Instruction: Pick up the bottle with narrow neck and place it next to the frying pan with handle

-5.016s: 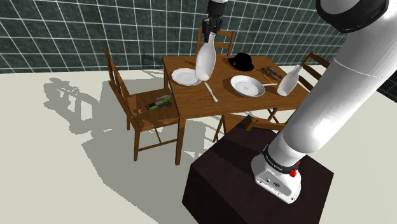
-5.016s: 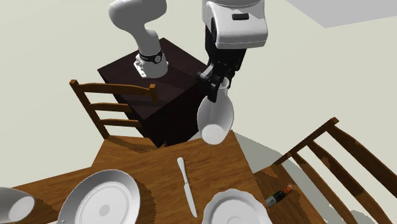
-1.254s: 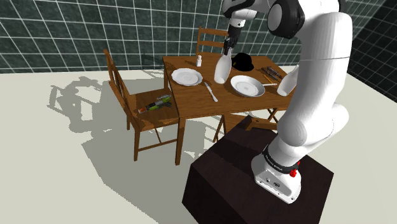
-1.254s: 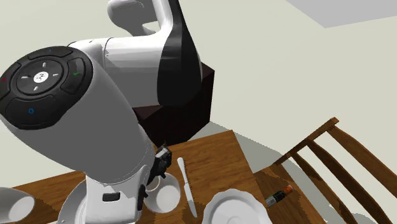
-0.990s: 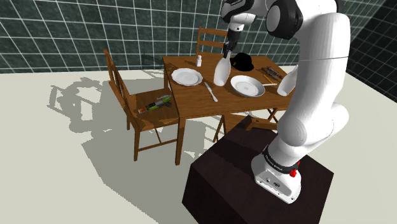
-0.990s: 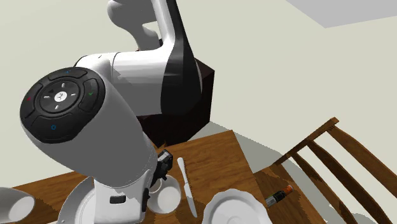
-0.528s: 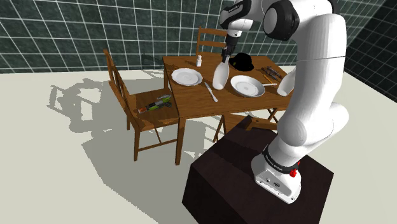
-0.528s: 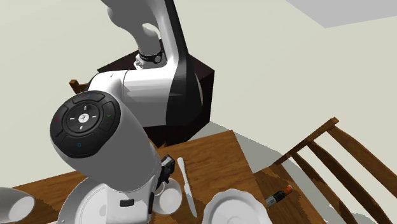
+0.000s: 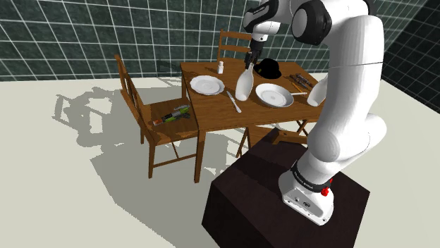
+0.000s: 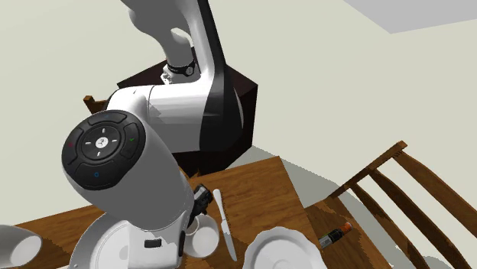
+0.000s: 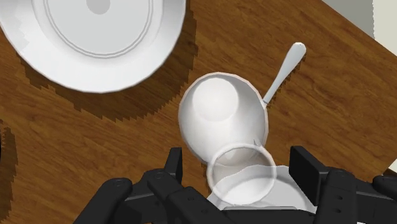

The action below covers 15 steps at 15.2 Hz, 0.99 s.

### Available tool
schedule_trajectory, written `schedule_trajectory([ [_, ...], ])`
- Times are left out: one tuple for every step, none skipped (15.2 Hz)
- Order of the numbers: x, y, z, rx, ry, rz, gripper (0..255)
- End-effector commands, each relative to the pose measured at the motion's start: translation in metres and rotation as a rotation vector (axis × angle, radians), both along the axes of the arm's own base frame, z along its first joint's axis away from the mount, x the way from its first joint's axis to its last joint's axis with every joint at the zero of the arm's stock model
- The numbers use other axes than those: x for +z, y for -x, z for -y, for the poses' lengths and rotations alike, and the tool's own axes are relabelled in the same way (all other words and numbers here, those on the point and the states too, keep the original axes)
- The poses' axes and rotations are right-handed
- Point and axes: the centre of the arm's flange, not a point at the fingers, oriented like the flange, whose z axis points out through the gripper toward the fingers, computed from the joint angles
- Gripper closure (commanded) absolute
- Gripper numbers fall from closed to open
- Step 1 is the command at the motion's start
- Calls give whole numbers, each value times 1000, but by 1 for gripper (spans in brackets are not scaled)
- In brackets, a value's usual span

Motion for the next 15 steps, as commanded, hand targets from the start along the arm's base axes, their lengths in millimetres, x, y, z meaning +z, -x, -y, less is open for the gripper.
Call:
schedule_trajectory([
  [0,0,0,0,0,0,0],
  [0,0,0,0,0,0,0],
  [0,0,0,0,0,0,0],
  [0,0,0,0,0,0,0],
  [13,0,0,0,0,0,0],
  [26,0,0,0,0,0,0],
  [40,0,0,0,0,0,0],
  [50,0,0,0,0,0,0],
  [50,0,0,0,0,0,0],
  [50,1,0,0,0,0,0],
  [50,0,0,0,0,0,0],
  [50,0,0,0,0,0,0],
  [50,0,0,0,0,0,0],
  [50,0,0,0,0,0,0],
  [50,0,0,0,0,0,0],
])
